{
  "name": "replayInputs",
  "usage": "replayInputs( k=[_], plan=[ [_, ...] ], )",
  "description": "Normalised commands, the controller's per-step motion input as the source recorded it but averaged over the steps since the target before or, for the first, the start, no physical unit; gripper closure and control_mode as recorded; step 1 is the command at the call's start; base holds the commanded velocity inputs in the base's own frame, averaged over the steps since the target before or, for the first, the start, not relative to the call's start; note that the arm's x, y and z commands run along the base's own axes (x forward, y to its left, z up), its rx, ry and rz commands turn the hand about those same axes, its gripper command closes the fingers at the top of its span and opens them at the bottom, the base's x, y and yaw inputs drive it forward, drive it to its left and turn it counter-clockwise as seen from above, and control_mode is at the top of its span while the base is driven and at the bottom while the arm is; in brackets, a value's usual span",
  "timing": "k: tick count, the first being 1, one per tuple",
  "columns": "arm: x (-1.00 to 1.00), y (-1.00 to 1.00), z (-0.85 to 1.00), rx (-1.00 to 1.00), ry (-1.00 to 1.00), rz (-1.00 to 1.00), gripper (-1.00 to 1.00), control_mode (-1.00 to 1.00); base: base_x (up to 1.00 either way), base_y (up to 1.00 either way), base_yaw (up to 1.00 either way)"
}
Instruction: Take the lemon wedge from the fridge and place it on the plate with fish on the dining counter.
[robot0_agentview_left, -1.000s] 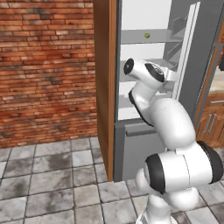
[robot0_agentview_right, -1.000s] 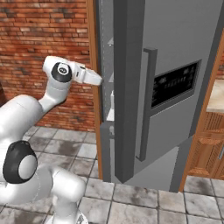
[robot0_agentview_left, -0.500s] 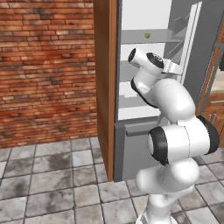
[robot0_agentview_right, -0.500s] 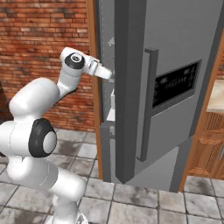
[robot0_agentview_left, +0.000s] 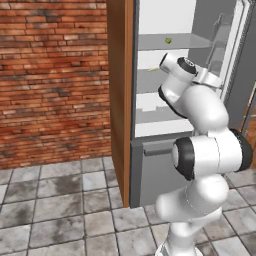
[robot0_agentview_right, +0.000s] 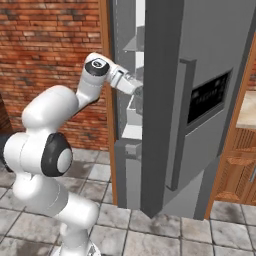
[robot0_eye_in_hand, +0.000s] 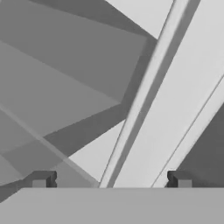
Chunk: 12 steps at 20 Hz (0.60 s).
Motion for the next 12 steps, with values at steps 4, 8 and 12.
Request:
replayInputs(
  k=[4, 8, 12],
  plan=[
    [-0.96, -1.0, -0.14, 0.0, -0.01, -0.13, -1.0, -1.0, 0.0, 0.0, 0.0],
    [-1.0, -1.0, -0.08, 0.06, -0.08, -0.02, -1.0, -1.0, 0.0, 0.0, 0.0],
    [-1.0, -1.0, -0.05, 0.11, -0.09, 0.0, -1.0, -1.0, 0.0, 0.0, 0.0]
  ],
)
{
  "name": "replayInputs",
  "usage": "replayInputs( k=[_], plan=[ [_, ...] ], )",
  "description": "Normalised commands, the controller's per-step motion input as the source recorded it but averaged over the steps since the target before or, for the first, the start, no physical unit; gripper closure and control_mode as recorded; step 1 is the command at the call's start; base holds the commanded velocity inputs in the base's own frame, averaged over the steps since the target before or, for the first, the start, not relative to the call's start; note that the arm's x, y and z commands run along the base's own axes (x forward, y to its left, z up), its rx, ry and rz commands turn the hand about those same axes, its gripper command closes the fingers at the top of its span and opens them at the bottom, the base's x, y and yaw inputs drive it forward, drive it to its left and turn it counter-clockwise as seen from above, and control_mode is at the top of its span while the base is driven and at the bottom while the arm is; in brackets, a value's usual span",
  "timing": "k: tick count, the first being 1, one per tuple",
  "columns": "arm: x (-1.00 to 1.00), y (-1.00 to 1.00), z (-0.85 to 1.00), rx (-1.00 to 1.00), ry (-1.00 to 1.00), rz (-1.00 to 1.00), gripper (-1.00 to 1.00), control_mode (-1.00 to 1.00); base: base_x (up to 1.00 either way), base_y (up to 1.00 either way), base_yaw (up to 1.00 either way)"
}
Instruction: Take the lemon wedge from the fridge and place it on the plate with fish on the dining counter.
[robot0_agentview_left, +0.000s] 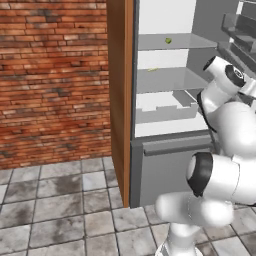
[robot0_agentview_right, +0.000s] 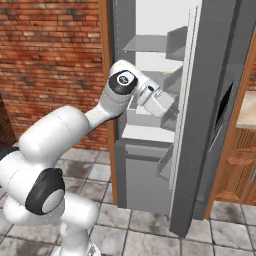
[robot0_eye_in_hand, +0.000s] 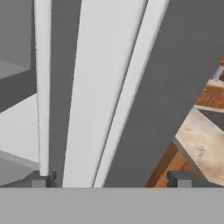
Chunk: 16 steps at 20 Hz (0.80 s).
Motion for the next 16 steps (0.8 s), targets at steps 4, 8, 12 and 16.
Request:
replayInputs(
  k=[4, 8, 12, 16],
  plan=[
    [-1.0, -0.94, 0.04, 0.1, -0.14, 0.0, -1.0, -1.0, 0.0, 0.0, 0.0],
    [-1.0, -0.12, 0.22, 0.03, -0.14, 0.09, -1.0, -1.0, 0.0, 0.0, 0.0],
    [-0.61, 0.83, 0.26, 0.0, 0.0, 0.31, -1.0, -1.0, 0.0, 0.0, 0.0],
    [-0.14, 1.0, 0.23, 0.0, 0.09, 0.38, -1.0, -1.0, 0.0, 0.0, 0.0]
  ],
)
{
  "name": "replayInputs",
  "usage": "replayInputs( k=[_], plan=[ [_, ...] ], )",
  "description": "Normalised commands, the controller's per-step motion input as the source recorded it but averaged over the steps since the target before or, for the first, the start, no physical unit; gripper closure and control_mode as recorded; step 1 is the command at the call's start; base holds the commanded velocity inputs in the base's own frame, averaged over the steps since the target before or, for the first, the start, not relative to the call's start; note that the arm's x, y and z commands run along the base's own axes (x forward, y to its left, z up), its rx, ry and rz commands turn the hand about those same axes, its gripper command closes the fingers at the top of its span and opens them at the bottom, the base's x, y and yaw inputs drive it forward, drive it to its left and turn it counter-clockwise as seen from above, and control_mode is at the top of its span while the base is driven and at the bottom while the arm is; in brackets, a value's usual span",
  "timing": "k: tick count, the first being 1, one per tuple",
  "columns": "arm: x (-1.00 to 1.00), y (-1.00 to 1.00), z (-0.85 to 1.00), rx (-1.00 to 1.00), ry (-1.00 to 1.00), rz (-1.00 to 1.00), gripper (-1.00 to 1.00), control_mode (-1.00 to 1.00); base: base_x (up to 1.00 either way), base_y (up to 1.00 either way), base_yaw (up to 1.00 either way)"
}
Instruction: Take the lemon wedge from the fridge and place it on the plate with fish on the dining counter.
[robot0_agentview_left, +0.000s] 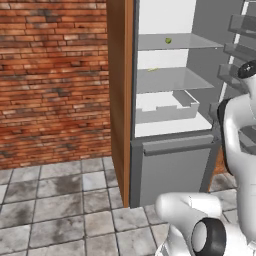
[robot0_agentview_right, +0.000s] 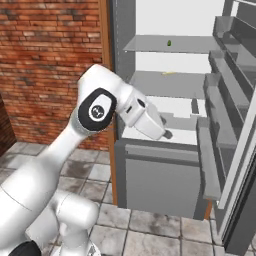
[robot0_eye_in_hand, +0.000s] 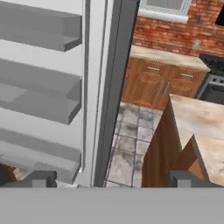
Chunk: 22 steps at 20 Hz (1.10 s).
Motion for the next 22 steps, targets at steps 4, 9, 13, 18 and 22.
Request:
replayInputs(
  k=[4, 9, 13, 18, 22],
  plan=[
    [0.0, 1.0, -0.01, 0.03, 0.03, 0.5, -1.0, -1.0, 0.0, 0.0, 0.0],
    [0.14, 0.74, -0.05, 0.3, 0.0, 0.59, -1.0, -1.0, 0.0, 0.0, 0.0],
    [0.17, 0.23, 0.0, 0.46, 0.0, 0.53, -1.0, -1.0, 0.0, 0.0, 0.0],
    [0.02, 0.23, 0.03, 0.2, 0.0, 0.34, -1.0, -1.0, 0.0, 0.0, 0.0],
    [0.0, 0.41, 0.24, 0.0, 0.23, 0.05, -1.0, -1.0, 0.0, 0.0, 0.0]
  ],
)
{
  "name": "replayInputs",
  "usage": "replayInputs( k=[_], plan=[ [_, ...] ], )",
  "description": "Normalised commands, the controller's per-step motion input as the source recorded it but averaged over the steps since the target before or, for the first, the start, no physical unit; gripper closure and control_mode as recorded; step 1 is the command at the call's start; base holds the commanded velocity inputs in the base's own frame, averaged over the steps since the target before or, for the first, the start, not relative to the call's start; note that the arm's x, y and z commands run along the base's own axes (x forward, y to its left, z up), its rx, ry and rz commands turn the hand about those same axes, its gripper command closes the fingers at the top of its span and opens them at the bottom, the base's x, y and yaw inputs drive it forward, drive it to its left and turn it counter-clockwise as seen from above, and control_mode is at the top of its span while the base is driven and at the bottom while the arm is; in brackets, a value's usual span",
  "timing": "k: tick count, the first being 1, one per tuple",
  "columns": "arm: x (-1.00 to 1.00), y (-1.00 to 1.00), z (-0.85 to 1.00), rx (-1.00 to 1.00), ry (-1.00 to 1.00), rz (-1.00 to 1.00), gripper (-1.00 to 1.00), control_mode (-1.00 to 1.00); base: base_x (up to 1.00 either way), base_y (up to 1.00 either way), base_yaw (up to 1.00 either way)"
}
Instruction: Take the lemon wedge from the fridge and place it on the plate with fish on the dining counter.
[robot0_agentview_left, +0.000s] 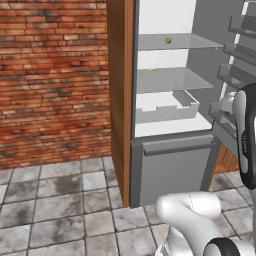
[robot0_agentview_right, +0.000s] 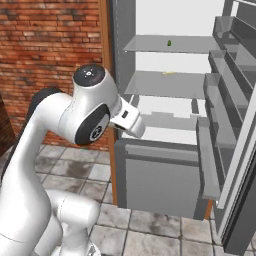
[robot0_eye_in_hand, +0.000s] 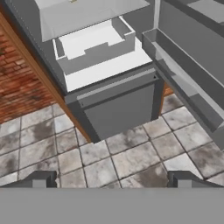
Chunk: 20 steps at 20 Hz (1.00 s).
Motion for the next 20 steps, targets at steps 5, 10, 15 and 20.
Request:
replayInputs(
  k=[5, 10, 15, 20],
  plan=[
    [0.0, 0.01, 0.0, -0.01, 0.05, 0.0, -1.0, -1.0, 0.0, 0.0, 0.0],
    [-0.11, 0.0, 0.0, -0.01, 0.0, 0.0, -1.0, -1.0, 0.0, 0.0, 0.0],
    [0.0, 0.0, 0.0, 0.0, 0.0, 0.0, -1.0, -1.0, 0.0, 0.0, 0.0],
    [-0.13, 0.04, 0.0, -0.01, 0.0, 0.0, -1.0, -1.0, 0.0, 0.0, 0.0]
  ],
)
